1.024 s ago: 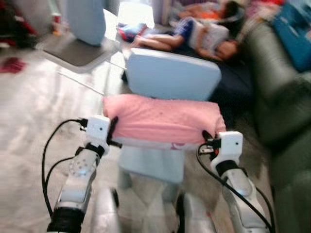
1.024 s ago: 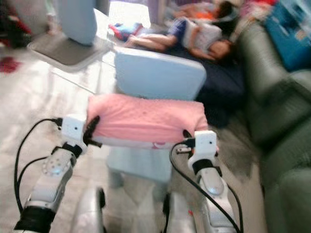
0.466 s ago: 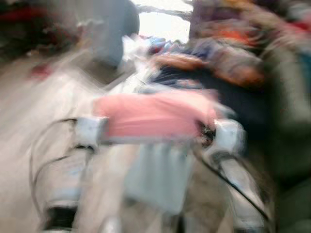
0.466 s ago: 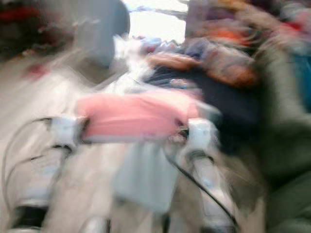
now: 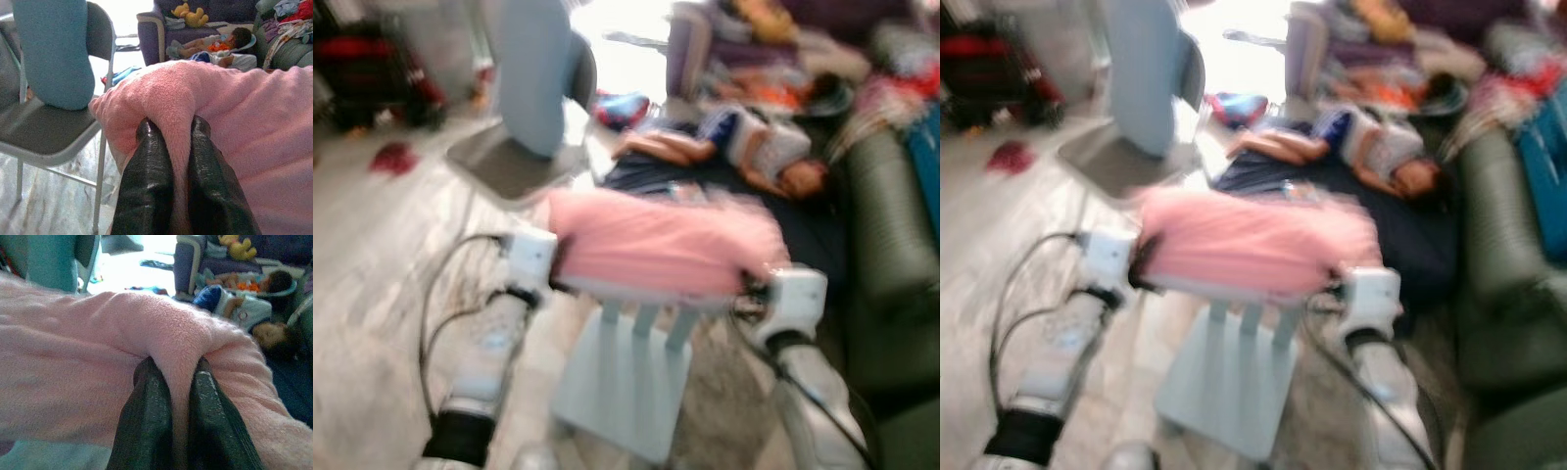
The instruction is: Move the pillow to the sofa
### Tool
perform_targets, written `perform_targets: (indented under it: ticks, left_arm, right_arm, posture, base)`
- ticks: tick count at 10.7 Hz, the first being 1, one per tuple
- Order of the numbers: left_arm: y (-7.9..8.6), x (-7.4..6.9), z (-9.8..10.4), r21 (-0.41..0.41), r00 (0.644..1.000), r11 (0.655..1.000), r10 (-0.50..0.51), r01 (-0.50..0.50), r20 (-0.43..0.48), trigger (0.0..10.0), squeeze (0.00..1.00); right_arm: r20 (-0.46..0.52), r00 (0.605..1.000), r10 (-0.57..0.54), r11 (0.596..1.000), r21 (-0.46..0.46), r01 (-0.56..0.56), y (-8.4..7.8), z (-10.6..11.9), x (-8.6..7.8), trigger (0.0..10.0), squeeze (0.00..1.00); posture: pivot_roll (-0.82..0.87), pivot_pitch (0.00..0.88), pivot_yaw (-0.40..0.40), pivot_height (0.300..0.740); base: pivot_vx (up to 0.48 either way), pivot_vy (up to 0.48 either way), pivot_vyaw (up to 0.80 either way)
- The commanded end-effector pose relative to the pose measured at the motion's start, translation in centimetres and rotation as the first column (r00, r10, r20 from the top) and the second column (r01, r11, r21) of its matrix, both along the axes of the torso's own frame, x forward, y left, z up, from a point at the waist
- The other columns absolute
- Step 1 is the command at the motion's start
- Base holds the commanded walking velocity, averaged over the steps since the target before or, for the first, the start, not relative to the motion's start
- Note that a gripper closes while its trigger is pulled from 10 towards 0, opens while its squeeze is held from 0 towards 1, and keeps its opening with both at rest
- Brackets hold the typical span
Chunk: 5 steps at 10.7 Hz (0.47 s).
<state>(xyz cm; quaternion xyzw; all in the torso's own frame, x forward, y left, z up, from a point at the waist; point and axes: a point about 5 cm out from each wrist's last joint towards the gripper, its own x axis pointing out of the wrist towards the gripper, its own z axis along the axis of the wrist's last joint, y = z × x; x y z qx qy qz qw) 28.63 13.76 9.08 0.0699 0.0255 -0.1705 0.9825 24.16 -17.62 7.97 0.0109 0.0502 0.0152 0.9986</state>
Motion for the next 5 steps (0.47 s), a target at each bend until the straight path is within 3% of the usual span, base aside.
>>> perform_targets:
  ticks: [1, 3, 5]
  left_arm:
    - [1.42, -0.17, -0.28, 0.005, 0.999, 0.999, 0.044, -0.044, -0.018, 10.0, 0.0]
    - [1.42, -0.41, -0.43, -0.006, 0.998, 0.999, 0.047, -0.047, -0.032, 10.0, 0.0]
    - [1.26, -0.6, -0.51, -0.01, 0.999, 0.999, 0.03, -0.03, -0.042, 10.0, 0.0]
  right_arm:
    - [0.013, 1.0, 0.014, 1.0, 0.015, -0.015, 0.58, 0.34, 0.24, 10.0, 0.0]
    - [-0.022, 1.0, -0.003, 0.999, 0.035, 0.004, 0.51, -0.15, 0.18, 10.0, 0.0]
    - [-0.027, 1.0, -0.011, 0.999, 0.035, 0.012, 0.35, -0.26, 0.11, 10.0, 0.0]
  posture:
    - [-0.02, 0.017, -0.057, 0.74]
    - [-0.02, 0.024, -0.054, 0.74]
    - [-0.02, 0.033, -0.052, 0.74]
  base:
    - [0.0, 0.0, 0.0]
    - [0.0, 0.0, 0.0]
    - [-0.249, 0.0, -0.74]
